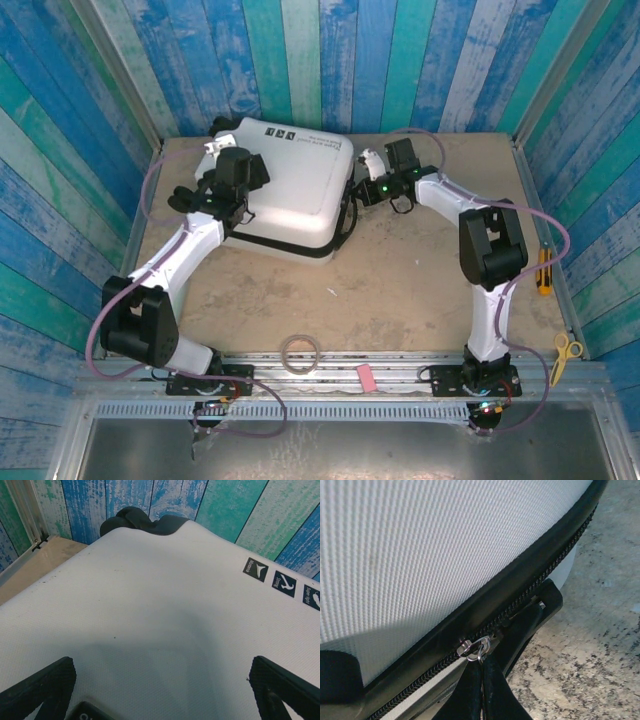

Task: Pack the luggage

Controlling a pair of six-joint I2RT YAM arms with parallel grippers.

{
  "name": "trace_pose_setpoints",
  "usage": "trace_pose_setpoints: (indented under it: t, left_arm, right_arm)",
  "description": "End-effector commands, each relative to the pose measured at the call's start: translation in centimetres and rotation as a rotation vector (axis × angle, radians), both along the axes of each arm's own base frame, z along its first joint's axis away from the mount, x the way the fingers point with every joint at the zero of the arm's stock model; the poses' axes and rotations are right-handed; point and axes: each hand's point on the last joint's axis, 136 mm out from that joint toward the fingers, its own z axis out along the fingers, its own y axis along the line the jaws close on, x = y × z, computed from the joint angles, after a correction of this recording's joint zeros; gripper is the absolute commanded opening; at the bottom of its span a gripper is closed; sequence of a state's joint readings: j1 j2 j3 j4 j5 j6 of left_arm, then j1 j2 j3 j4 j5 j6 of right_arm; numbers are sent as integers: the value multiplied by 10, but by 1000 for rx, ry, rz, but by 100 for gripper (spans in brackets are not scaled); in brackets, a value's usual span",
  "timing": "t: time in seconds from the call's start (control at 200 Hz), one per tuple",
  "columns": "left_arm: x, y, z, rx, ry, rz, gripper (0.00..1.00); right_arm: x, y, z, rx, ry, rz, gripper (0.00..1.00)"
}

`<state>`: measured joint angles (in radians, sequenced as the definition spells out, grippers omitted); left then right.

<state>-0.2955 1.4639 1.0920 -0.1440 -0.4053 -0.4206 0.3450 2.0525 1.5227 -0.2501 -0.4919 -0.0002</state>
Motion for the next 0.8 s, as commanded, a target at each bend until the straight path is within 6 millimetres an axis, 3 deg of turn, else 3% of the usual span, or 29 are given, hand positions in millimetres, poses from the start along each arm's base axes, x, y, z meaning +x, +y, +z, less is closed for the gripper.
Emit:
trace_pose_setpoints:
  t: [0.0, 0.195, 0.416, 0.571, 0.791]
  left_arm:
    - [-93, 27, -162, 94, 643, 50, 94]
    - [-94, 28, -164, 103, 647, 54, 94]
    - [-96, 30, -170, 109, 665, 64, 94]
    - [-97, 30, -169, 110, 666, 63, 94]
    - [-97, 30, -168, 108, 665, 60, 94]
  right_arm:
    - [32, -31, -2, -54, -52, -118, 0]
    - [36, -38, -3, -66, -65, -142, 1]
    - [51, -37, 12, -60, -105, -127, 2]
    - [45, -35, 10, -81, -110, -68, 8]
    - [29, -29, 10, -109, -180, 77, 7]
